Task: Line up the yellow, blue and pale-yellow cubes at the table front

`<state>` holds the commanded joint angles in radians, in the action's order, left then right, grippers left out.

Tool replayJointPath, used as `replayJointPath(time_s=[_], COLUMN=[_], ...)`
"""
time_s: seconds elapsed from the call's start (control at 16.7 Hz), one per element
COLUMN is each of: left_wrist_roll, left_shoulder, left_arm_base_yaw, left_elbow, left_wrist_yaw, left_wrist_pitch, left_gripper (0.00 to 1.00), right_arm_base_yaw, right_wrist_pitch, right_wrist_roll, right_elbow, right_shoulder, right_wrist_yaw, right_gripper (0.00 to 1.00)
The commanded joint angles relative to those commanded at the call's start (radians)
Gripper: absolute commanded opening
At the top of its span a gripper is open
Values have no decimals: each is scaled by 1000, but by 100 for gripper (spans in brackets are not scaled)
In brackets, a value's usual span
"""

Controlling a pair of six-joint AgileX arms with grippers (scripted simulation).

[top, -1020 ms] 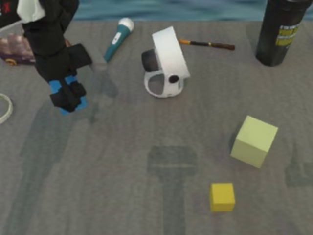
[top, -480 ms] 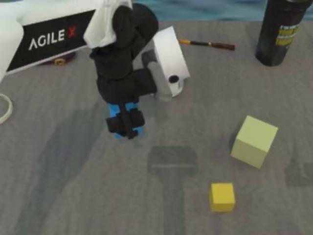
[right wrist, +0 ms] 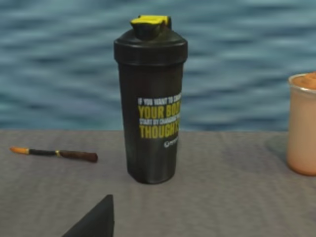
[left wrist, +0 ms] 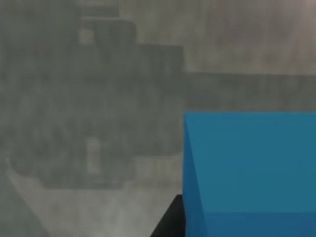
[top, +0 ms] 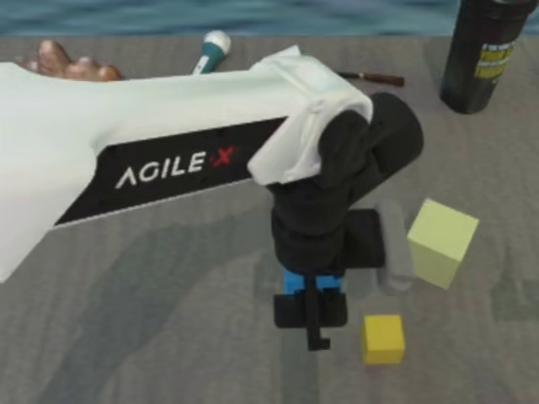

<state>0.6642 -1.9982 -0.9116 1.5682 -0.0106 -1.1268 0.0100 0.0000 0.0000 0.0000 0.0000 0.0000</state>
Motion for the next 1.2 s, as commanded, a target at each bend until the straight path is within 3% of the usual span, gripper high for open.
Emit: replayJointPath(time_s=[0.36, 0.72, 1.02, 1.2], left_wrist_roll=[0, -5, -5, -5], left_shoulder=[-8, -80, -94, -94], left_arm_base_yaw=[-2, -7, -10, -10], left_elbow=[-10, -129, -148, -148], left_wrist_yaw=[-1, -1, 0, 0], left_wrist_pitch=[17, 214, 243, 243], left_gripper=[0, 0, 0, 23], right_arm_base_yaw=[0, 0, 0, 0], right_wrist_pitch=[0, 0, 0, 0], right_wrist_roll=[0, 0, 0, 0], right_elbow=[0, 0, 0, 0], right_shoulder=[0, 0, 0, 0], right_wrist_yaw=[0, 0, 0, 0], right_gripper=[100, 100, 100, 100])
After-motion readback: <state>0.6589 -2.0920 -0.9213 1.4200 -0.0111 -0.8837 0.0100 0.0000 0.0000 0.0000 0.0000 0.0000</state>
